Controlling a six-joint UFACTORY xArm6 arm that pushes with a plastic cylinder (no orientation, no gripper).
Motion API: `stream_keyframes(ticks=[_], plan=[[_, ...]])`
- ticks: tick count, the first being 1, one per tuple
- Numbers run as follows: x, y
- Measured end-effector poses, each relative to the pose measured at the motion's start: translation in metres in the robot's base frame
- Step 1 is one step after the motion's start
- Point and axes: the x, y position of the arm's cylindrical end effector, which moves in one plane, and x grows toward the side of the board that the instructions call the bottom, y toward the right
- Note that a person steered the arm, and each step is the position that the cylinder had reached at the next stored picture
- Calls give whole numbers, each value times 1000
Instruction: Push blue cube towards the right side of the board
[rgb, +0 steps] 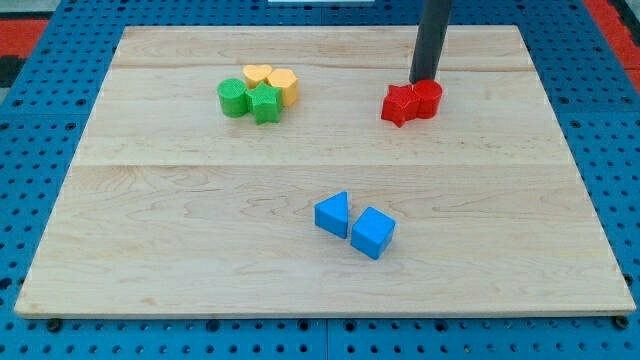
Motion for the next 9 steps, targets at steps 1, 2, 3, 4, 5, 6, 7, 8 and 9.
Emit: stream_keyframes(ticks=[1,2,3,4,5,6,7,8,9], plan=[[5,67],[42,136],[117,155],[175,118],[206,46],[237,-35],[274,-95],[312,-149],[304,-181]])
